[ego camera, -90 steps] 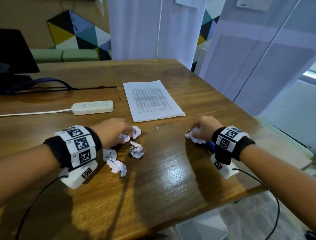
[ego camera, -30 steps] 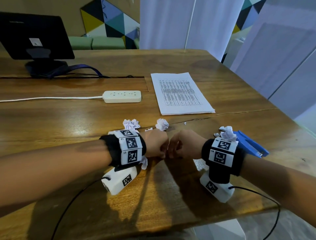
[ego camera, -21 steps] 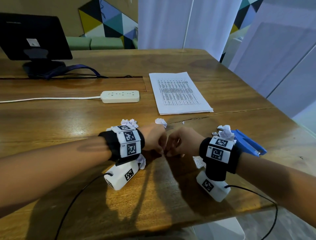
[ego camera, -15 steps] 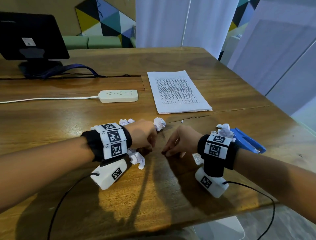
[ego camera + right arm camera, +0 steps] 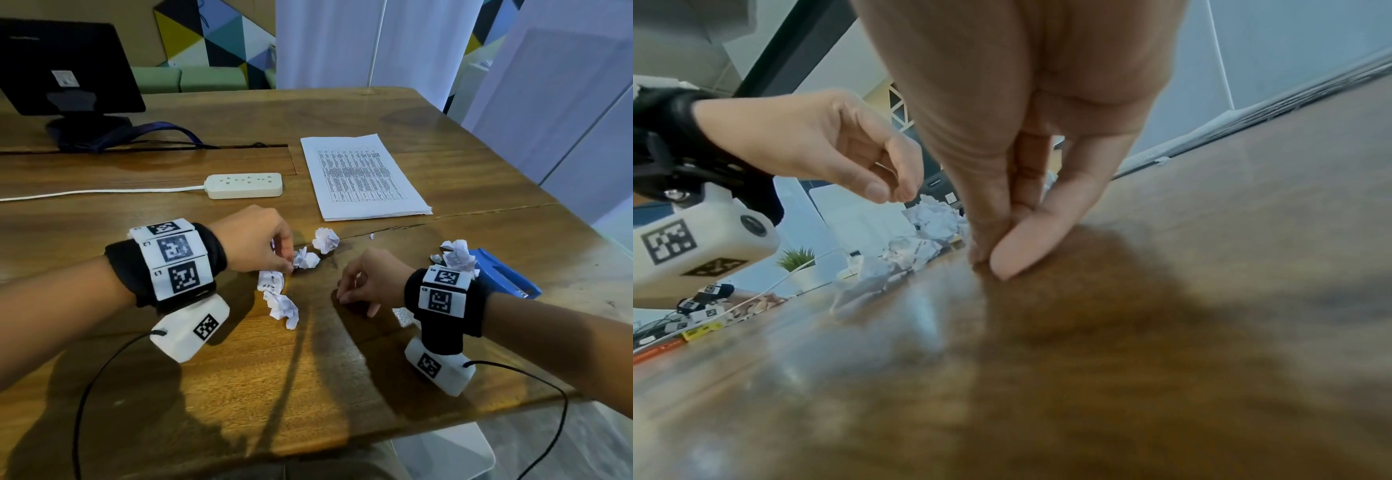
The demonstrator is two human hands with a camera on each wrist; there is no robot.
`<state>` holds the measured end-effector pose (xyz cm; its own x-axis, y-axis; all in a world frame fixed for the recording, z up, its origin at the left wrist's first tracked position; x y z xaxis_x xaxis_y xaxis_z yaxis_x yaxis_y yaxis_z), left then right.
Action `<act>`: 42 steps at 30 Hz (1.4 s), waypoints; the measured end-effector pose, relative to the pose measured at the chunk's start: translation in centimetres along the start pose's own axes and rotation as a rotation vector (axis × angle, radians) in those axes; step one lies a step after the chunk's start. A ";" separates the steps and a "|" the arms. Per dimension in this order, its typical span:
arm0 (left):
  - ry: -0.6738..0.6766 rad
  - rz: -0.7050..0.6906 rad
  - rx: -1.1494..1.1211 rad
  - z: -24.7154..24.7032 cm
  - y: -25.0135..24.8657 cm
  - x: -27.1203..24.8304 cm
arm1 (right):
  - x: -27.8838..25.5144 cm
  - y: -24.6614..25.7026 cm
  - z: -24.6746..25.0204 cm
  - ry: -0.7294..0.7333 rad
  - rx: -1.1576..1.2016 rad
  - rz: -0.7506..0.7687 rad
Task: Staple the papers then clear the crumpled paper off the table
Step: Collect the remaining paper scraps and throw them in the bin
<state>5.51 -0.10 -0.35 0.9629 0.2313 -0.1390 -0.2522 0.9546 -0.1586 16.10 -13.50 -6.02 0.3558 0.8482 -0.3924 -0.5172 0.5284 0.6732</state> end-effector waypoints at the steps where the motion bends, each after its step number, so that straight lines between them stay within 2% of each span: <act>1: 0.029 -0.022 0.041 -0.4 -0.2 -0.3 | -0.1 0.1 -0.1 0.007 -0.023 0.000; 5: 0.171 -0.127 0.175 -3.2 -1.2 -1.5 | -0.5 0.7 -0.5 0.029 -0.152 0.013; 8: 0.176 -0.189 0.223 -3.9 -1.6 -1.8 | -0.9 1.1 -1.0 0.037 -0.255 0.018; 14: 0.223 -0.185 0.341 -3.6 -0.9 -1.8 | -1.0 1.6 -1.8 0.040 -0.528 0.058; 17: 0.196 -0.134 0.299 -3.1 -0.9 -1.5 | -0.9 1.4 -2.3 0.060 -0.589 0.088; 21: 0.107 -0.099 0.270 -2.8 -1.5 -0.5 | -0.6 1.2 -2.4 0.031 -0.584 0.117; 26: 0.193 -0.102 0.293 -3.9 -1.6 0.9 | -1.0 1.2 -1.2 -0.005 -0.470 0.121; 32: 0.207 -0.139 0.273 -4.2 -1.8 1.4 | -1.1 0.9 -0.6 0.011 -0.367 0.097; 36: 0.188 -0.187 0.354 -4.7 -2.3 1.3 | -0.9 0.4 -0.5 0.011 -0.257 0.061; 39: 0.181 -0.214 0.395 -5.3 -2.4 1.1 | -1.1 0.9 -0.7 0.012 -0.292 0.091; 42: 0.173 -0.213 0.424 -5.6 -2.5 1.1 | -1.4 1.8 -0.9 -0.027 -0.424 0.139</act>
<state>6.68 -3.31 -5.55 0.9496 0.0232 -0.3126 0.0437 0.9777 0.2054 13.95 -13.75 -4.86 0.2774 0.9140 -0.2960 -0.8330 0.3824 0.3998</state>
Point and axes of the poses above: each hand's wrist, its own x-axis towards the middle knuckle, its own z-axis out of the back of the hand, y = z × x, the point moved 5 cm from there along x, towards the middle knuckle, and after that the axes turned 6 degrees about x, right-handed, at the moved point
